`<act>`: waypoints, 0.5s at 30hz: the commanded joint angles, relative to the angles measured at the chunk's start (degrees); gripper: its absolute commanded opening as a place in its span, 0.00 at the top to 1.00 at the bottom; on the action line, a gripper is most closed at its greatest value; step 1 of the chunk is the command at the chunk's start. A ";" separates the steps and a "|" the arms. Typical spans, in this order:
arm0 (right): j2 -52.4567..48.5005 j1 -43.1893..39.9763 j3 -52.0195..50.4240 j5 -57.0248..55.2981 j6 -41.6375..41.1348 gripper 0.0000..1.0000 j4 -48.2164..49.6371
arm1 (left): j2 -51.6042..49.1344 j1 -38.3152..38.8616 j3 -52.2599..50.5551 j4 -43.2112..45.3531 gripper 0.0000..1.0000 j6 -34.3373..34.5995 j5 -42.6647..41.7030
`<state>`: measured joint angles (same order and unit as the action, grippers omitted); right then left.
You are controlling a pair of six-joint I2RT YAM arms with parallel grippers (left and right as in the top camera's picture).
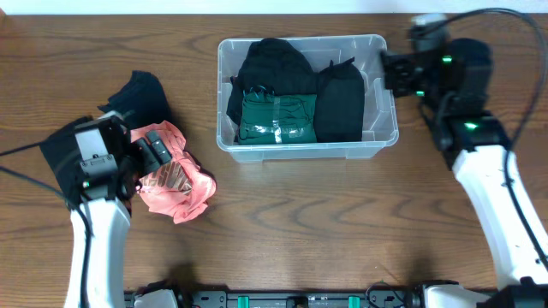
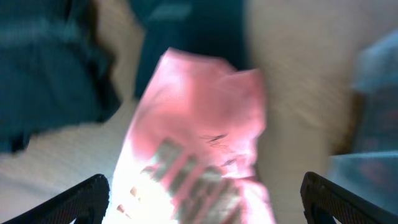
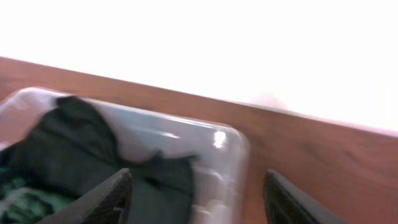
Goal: Pack container
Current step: 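Grasp the pink shirt with the left gripper and lift it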
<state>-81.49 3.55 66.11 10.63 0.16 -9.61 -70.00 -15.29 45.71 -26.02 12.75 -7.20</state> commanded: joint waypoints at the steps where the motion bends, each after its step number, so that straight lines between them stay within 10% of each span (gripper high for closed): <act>1: -0.52 -2.75 -0.20 -1.44 -3.54 0.36 -4.50 | -6.16 -2.25 1.03 -0.70 0.02 3.48 -1.38; 15: -1.16 -5.46 -0.22 -7.63 -3.52 0.35 -12.31 | -24.39 -2.91 1.03 2.49 0.01 2.19 -11.39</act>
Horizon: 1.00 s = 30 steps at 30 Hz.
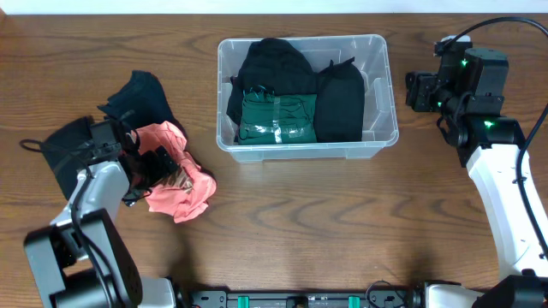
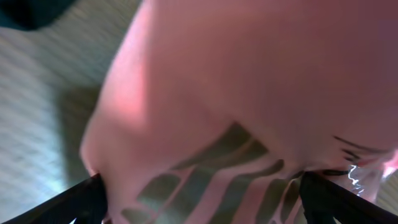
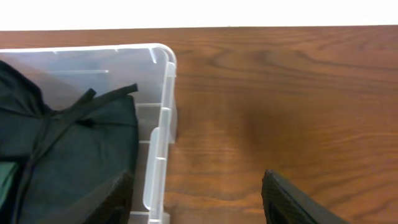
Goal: Pack container
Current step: 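Grasp the pink shirt with the left gripper and lift it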
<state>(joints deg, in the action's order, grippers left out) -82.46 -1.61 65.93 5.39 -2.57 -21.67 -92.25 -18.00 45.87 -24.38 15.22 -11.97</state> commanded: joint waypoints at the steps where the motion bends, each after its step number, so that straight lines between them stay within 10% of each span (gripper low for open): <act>1: -0.20 -0.31 -0.04 -2.62 -0.76 0.35 -0.39 | -2.60 -0.20 0.85 1.46 0.03 -0.57 -9.57; 4: -0.20 -0.31 -0.04 -2.62 -0.76 0.35 -0.42 | -2.60 -0.20 0.87 2.97 0.22 -1.14 -16.20; 6: -0.20 -0.31 -0.04 -2.60 -0.76 0.35 -0.50 | -2.16 -0.22 0.87 3.96 0.60 -3.69 -21.16; 10: -0.20 -0.31 -0.04 -2.62 -0.74 0.34 -1.40 | -0.04 -0.22 0.87 4.70 0.92 -4.50 -24.72; 30: -0.20 -0.44 -0.04 -6.21 -0.44 0.34 -1.86 | 31.28 1.77 3.41 13.16 0.94 3.04 -24.70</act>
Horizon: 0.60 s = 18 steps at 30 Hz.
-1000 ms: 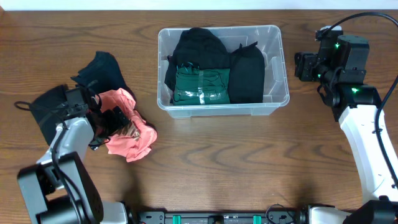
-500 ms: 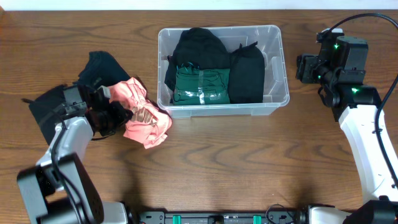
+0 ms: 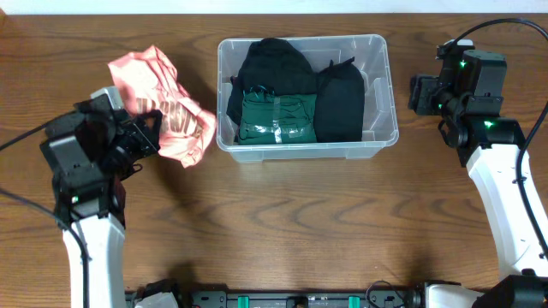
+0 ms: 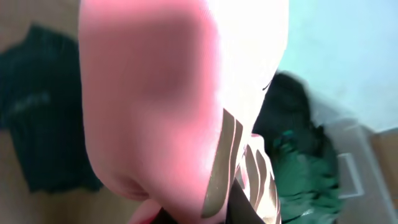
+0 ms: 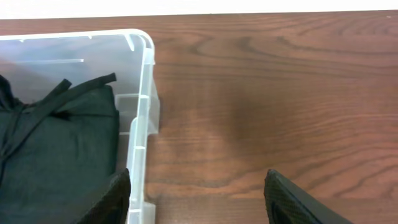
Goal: Pack container
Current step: 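Grasp the pink shirt with the left gripper and lift it, then carry the pink shirt into the container's right side and lower it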
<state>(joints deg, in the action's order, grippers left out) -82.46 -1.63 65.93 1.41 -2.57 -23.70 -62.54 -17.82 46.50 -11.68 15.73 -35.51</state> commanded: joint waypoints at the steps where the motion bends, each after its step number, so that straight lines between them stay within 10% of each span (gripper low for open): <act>1: -0.20 -0.46 -0.04 -2.78 -0.63 0.34 0.17 | 1.62 2.69 3.85 0.44 0.94 2.56 -1.16; 18: -0.15 -2.49 -0.04 -4.85 -1.27 0.32 -0.96 | -19.52 32.81 21.03 6.05 0.94 -0.83 4.04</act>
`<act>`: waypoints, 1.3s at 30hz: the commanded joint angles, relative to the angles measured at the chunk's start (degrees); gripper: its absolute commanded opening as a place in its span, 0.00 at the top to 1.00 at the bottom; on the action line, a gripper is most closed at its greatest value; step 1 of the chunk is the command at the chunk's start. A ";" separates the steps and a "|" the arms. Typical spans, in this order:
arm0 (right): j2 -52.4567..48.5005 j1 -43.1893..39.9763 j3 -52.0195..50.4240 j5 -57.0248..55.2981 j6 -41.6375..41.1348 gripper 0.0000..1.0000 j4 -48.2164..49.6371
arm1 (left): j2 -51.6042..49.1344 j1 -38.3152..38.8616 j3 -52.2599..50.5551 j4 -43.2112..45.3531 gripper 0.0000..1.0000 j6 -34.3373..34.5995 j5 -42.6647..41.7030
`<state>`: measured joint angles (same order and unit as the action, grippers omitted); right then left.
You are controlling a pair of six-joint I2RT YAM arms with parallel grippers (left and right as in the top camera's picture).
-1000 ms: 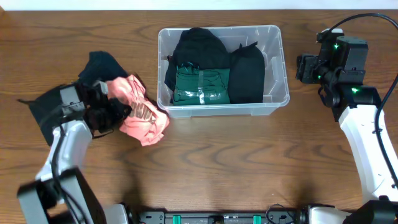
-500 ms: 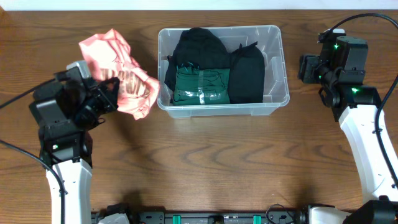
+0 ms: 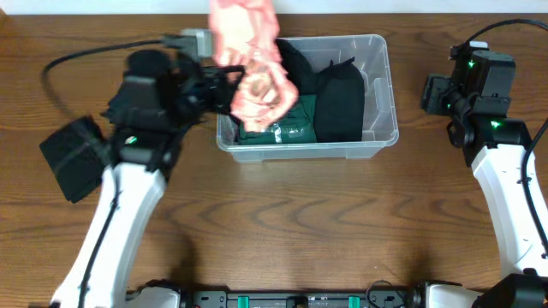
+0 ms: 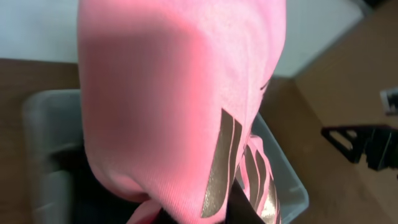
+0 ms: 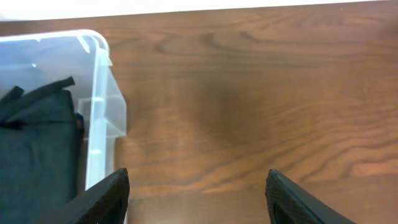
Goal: Pack container
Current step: 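Carry the pink shirt into the container's right side and lower it, then open the left gripper and withdraw it from the container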
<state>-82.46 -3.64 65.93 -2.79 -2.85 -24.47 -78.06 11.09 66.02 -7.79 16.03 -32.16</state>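
A pink garment with metallic stripes (image 3: 251, 60) hangs in the air over the left half of the clear plastic container (image 3: 380, 103), with my left gripper (image 3: 224, 87) shut on it. In the left wrist view the pink garment (image 4: 180, 93) fills the frame and hides the fingers. The container holds black clothes (image 3: 341, 101) and a green folded piece (image 3: 287, 127). My right gripper (image 5: 198, 205) stands open over bare wood, to the right of the container's corner (image 5: 99, 93).
Dark clothes (image 3: 73, 156) lie on the wooden table (image 3: 300, 231) at the left. A second dark piece (image 3: 116, 107) lies partly under the left arm. The table's back edge runs just behind the container.
My left gripper has gone right and toward the back with the pink garment, from left of the container to above its left half. The right gripper shifted slightly right.
My left gripper was open over the pink garment on the table, then down on it. Later it held the garment up, left of the container; now above it. My right gripper went from the container's right end out over bare wood.
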 commanded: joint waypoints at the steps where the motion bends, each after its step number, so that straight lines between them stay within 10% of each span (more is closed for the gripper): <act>1: -0.15 -0.48 -0.04 -0.66 -0.96 0.32 -0.26 | -5.66 5.38 1.51 3.78 0.94 -1.14 0.70; 20: -0.17 -0.48 -0.04 -0.68 -0.94 0.32 -1.88 | -25.05 23.39 5.40 26.82 0.94 3.72 5.25; 32: -0.17 -0.48 -0.04 -0.66 -0.96 0.32 -1.97 | -28.11 23.32 6.10 23.54 0.94 5.92 5.92; 35: -0.17 -0.48 -0.04 -0.66 -0.94 0.32 -2.14 | -29.00 23.21 6.12 23.23 0.62 4.74 5.86; 37: -0.17 -0.48 -0.04 -0.66 -0.94 0.32 -2.34 | -28.83 22.84 6.12 22.84 0.10 2.91 5.84; 39: -0.17 -0.48 -0.04 -0.66 -0.94 0.32 -2.38 | -27.80 21.90 6.12 22.82 0.02 2.43 5.86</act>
<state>-82.46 -3.64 65.93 -3.03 -2.85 -26.68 -107.07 34.28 70.54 14.76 20.51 -26.57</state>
